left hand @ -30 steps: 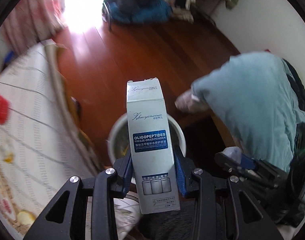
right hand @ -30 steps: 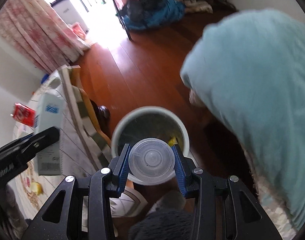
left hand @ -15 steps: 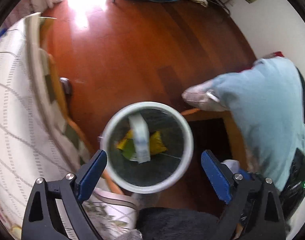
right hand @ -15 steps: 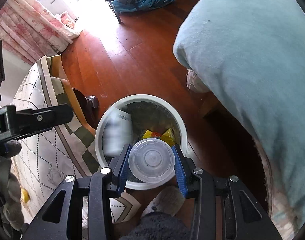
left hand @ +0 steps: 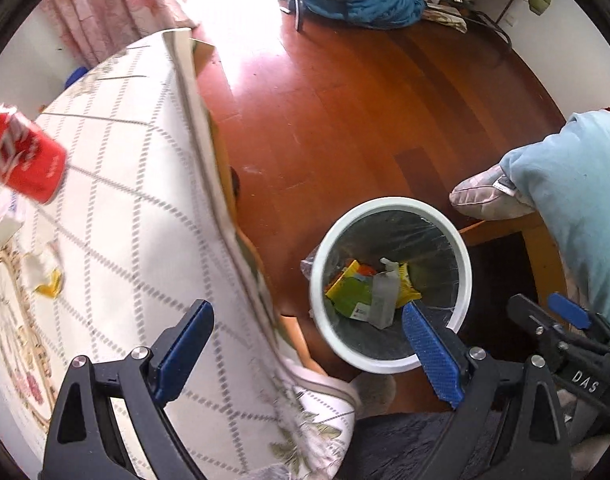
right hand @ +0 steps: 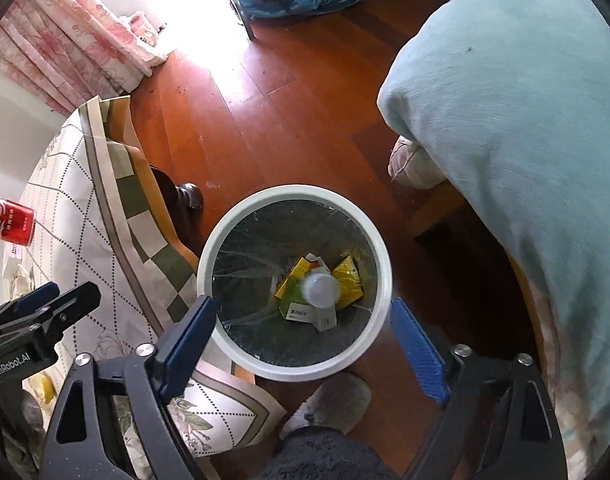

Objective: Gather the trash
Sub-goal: 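Carry both items over the white bin and open both tools to drop them, then grasp the pink-and-white tube box with left tool while right tool grasps the red cola can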

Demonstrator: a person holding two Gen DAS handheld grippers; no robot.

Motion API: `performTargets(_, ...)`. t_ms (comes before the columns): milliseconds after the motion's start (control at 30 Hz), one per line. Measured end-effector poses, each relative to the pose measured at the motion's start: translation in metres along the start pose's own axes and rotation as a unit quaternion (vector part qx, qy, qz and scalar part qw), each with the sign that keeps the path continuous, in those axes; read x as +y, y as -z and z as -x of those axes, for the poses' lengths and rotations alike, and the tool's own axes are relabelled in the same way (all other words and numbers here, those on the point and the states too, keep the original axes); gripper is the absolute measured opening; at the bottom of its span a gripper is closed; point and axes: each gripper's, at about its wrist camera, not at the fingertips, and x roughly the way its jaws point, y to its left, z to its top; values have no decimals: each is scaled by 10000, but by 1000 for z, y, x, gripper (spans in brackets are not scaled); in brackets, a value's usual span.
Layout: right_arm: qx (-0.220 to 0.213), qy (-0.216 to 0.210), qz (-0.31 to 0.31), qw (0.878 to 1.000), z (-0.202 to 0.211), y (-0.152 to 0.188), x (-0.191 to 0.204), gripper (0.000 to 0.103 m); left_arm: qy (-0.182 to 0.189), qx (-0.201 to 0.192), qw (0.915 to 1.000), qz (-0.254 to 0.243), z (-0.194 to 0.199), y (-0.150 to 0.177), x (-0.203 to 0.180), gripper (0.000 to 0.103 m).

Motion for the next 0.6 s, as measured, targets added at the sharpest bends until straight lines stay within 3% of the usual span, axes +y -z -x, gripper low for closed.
performTargets(367,-300,591,225,9975,47,26,17,95,-132,-384,9990,165,51,36,25,96)
performTargets(600,-423,642,261,9967,86,51,28,95,-35,-709,9975,42,94,59,24,96)
